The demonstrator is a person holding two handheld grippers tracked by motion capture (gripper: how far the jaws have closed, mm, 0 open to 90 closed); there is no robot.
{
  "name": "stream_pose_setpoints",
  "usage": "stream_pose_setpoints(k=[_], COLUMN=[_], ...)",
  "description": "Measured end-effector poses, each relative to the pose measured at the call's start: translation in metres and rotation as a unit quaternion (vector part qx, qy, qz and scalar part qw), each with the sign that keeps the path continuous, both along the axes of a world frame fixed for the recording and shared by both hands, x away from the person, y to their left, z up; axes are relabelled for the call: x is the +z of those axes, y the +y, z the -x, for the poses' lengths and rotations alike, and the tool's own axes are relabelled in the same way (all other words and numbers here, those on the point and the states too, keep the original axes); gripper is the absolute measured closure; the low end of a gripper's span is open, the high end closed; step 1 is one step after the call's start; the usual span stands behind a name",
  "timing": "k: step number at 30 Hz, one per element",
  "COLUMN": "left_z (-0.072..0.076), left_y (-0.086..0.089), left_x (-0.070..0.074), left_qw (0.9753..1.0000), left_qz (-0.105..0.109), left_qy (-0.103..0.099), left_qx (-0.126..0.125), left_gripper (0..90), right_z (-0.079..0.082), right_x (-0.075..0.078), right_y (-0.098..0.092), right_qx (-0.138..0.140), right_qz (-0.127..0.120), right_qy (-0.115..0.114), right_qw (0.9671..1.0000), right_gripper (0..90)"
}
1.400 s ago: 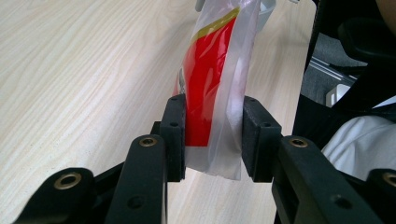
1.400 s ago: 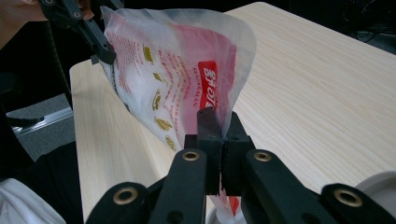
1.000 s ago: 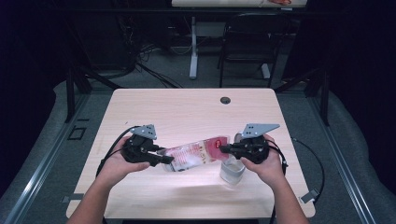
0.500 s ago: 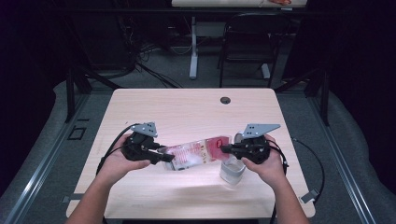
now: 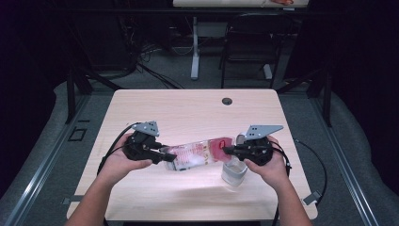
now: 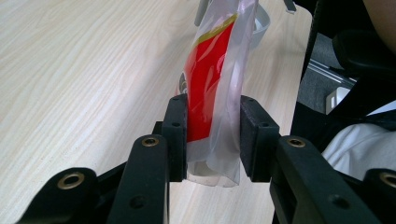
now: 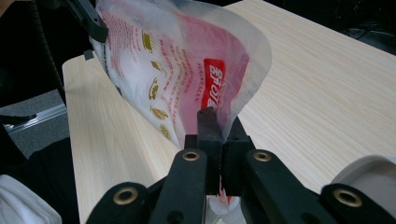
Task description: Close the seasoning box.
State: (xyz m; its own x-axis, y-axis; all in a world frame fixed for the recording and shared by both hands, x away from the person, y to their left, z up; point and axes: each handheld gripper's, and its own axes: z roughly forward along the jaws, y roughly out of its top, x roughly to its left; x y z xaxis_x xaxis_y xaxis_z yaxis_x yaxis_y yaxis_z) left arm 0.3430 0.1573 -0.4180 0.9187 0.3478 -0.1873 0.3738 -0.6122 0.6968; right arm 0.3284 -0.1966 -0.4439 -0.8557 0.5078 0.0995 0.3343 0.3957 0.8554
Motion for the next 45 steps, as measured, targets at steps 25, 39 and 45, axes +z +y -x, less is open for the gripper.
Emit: stream_pose_setpoints(k=[25,39,45], left_z=[-0.001,-0.002,-0.002], left_y=[-0.003,-0.007,-0.008], left_x=[0.012,0.019,0.022], left_qw=[1.0000,0.9998,0.9998], left_qz=[-0.005,-0.013,-0.015], left_qy=[-0.008,-0.013,-0.015], left_qx=[0.002,0.000,-0.002], left_gripper=[68.4,68.8,69.2], right_z=[0.001,0.001,0.001], right_x=[0.000,-0.001,-0.001], right_y=[0.000,-0.002,-0.002], right_qx=[-0.003,-0.005,-0.006], right_qz=[0.004,0.004,0.002], right_qy=[-0.002,-0.001,-0.001], right_qw=[1.0000,1.0000,1.0000], right_gripper=[89.3,89.2,89.1])
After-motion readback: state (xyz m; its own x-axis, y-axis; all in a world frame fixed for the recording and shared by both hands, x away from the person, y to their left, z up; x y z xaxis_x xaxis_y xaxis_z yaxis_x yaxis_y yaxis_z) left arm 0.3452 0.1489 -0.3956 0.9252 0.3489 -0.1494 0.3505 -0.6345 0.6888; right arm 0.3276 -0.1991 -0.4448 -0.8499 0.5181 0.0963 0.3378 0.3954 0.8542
